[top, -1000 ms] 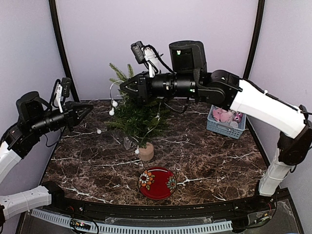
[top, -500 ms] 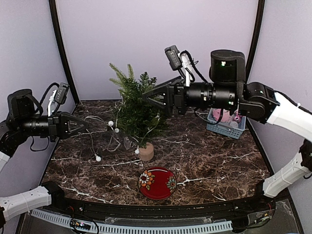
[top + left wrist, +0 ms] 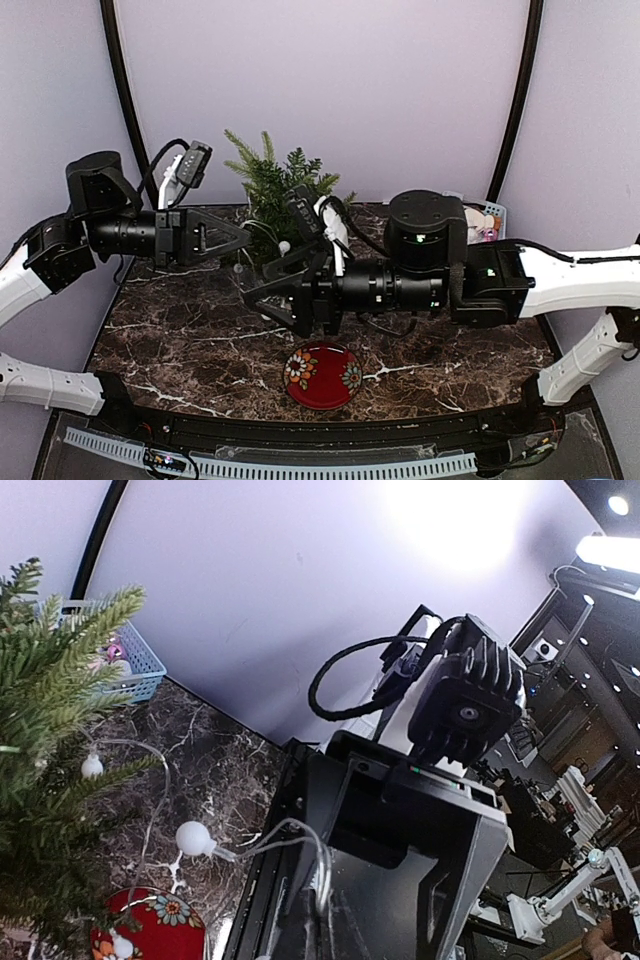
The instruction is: Decorate the small christmas tree
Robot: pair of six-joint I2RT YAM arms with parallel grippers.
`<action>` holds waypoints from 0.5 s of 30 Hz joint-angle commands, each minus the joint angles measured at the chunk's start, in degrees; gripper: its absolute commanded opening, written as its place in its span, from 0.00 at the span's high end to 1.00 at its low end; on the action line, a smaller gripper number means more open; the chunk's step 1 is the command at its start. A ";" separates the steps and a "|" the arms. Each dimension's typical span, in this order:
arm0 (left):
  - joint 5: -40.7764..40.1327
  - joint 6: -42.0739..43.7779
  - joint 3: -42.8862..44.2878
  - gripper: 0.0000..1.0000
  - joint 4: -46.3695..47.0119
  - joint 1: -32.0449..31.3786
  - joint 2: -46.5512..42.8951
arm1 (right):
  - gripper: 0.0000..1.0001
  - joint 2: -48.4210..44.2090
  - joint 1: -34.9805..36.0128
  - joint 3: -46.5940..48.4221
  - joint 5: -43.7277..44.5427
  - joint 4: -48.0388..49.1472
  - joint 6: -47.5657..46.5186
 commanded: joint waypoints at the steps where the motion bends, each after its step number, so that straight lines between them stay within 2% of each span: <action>1: -5.15 -2.62 1.59 1.00 7.82 -4.54 1.99 | 0.31 1.01 0.06 -1.98 7.45 6.78 1.52; 4: -6.60 -2.41 1.79 1.00 8.21 -6.60 3.66 | 0.33 1.84 0.05 -2.19 7.70 7.19 1.26; 8: -6.96 -2.47 2.18 1.00 8.71 -7.20 4.44 | 0.41 1.91 0.06 -2.85 10.06 7.30 1.36; 9: -7.09 -2.49 2.19 1.00 8.81 -7.22 4.50 | 0.48 1.81 0.06 -3.18 10.36 7.46 1.31; 10: -7.14 -2.48 2.23 1.00 8.83 -7.24 4.55 | 0.59 1.63 0.06 -3.39 10.55 7.61 1.28; 12: -7.34 -2.42 2.10 1.00 8.80 -7.32 4.72 | 0.88 0.95 0.06 -4.00 11.18 7.73 1.72; 13: -7.58 -2.24 2.09 1.00 8.74 -7.33 4.76 | 0.99 0.31 0.06 -4.30 11.89 7.70 2.20; 15: -8.89 -1.56 2.50 1.00 8.15 -7.25 4.69 | 1.00 -1.88 0.06 -5.12 14.25 6.83 3.05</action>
